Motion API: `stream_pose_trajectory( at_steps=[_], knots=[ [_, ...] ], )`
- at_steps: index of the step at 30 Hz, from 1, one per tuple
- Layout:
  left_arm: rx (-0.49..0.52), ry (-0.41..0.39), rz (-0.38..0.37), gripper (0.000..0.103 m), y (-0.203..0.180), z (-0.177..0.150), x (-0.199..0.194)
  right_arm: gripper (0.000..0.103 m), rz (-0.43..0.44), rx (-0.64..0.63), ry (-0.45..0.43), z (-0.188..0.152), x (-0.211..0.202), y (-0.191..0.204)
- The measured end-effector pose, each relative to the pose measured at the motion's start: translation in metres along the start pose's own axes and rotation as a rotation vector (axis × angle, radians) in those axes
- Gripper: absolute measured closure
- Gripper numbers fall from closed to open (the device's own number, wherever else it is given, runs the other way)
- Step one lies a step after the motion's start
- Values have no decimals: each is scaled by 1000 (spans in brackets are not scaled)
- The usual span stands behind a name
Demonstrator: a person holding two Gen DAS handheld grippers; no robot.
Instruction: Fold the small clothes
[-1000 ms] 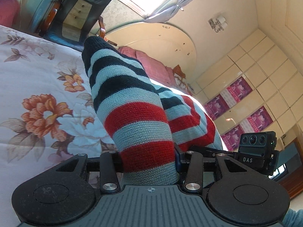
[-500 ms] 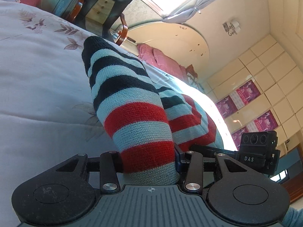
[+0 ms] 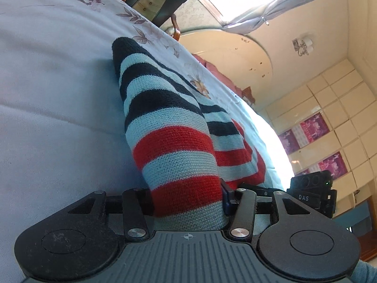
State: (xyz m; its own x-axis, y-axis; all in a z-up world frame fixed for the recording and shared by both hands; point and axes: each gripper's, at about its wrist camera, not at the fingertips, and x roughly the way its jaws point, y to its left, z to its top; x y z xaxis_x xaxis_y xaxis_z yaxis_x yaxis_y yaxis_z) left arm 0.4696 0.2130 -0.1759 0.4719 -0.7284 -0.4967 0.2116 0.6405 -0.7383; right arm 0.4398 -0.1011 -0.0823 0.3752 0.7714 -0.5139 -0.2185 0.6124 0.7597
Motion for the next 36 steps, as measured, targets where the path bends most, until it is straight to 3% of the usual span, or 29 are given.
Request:
stream_pose_trajectory(
  at_steps=[2, 5, 7, 9, 14, 16, 17, 19, 21, 23, 27, 30, 32, 34, 36],
  knots=[
    [13, 1, 9, 53, -3, -1, 2, 71, 33, 42, -18, -3, -3, -9],
    [33, 10, 26, 51, -9, 3, 1, 67, 2, 20, -16, -5, -7, 2],
    [56, 9, 31, 48, -8, 8, 0, 46, -28, 17, -36, -2, -16, 7],
    [58, 3, 28, 47, -5, 13, 2, 33, -44, 15, -91, 8, -25, 9],
    [-9, -46, -6, 46, 7, 17, 8, 42, -18, 122, -69, 33, -14, -14],
    [-15, -99, -4, 46, 9, 19, 9, 67, -29, 95, -79, 36, -9, -14],
    [10, -136, 0, 46, 6, 20, 8, 74, -44, 41, -102, 38, -9, -7],
    [86, -193, 2, 46, -2, 19, 9, 75, -77, -138, -151, 35, -14, 18],
    [154, -181, 71, 46, -4, 19, 18, 75, -107, -257, -164, 31, -16, 30],
    [137, -189, 63, 46, 4, 19, 21, 75, -172, -241, -121, 34, -10, 16],
    [138, -147, 84, 46, 0, 27, 17, 68, -136, -110, -116, 36, -12, -10],
    [148, -148, 116, 46, -8, 28, -2, 62, -197, -115, -127, 34, -23, 4],
    [179, -183, 135, 46, -15, 21, -21, 67, -232, -152, -170, 29, -41, 20],
    [204, -234, 141, 46, -25, 15, -40, 69, -220, -192, -212, 21, -58, 36],
    [234, -252, 130, 42, -36, 12, -45, 67, -198, -253, -194, 14, -62, 54]
  ],
)
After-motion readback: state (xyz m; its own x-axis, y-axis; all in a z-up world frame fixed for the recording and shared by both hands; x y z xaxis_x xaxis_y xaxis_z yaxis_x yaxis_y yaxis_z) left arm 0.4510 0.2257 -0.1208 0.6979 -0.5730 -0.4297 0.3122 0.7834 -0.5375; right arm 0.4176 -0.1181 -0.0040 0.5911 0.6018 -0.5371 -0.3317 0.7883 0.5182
